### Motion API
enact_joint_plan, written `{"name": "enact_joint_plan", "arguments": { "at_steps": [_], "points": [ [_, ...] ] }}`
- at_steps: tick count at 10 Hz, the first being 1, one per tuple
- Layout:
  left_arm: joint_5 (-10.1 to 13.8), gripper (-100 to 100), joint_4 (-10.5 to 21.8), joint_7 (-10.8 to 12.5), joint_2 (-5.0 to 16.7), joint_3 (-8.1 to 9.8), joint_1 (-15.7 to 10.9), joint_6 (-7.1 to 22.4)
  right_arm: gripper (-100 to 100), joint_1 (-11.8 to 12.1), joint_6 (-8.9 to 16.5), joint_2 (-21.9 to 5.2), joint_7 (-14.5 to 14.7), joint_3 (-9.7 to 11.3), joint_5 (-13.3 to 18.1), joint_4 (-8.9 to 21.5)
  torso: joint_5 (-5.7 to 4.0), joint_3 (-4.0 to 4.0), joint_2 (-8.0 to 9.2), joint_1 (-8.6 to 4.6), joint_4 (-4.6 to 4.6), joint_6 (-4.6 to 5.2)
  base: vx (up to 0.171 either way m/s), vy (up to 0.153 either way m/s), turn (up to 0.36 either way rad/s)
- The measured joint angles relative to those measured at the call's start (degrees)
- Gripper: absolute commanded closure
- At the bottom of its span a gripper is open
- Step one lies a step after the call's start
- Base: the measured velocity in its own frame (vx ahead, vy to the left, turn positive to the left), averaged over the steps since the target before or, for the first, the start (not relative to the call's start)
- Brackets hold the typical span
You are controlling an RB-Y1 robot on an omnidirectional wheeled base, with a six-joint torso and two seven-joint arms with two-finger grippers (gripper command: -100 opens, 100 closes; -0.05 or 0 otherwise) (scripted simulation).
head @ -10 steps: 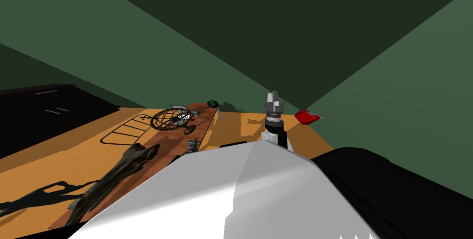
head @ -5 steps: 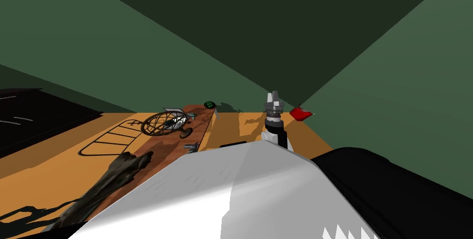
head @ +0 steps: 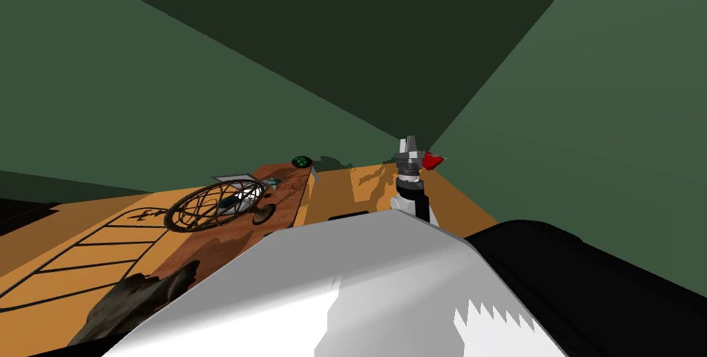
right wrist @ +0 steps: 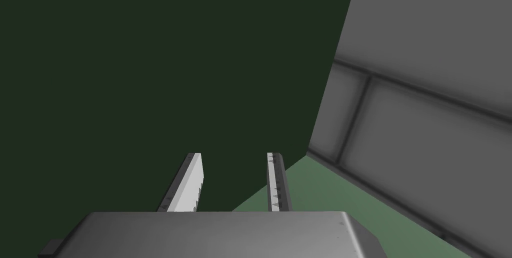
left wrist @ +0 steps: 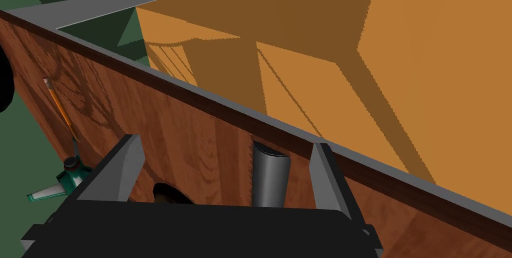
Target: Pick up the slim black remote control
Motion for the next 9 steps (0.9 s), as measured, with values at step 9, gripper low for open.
{"name": "enact_joint_plan", "arguments": {
  "at_steps": [9],
  "points": [
    [7.0, -100, 5.1, -2.0, 2.7, -4.85, -0.7, 1.3, 0, 0.0, 0.0, 0.0, 0.0, 0.0, 0.0, 0.0, -0.04, 0.06, 0.10, -0.18, 0.03, 0.02, 0.012, 0.011, -0.082]
  ]
}}
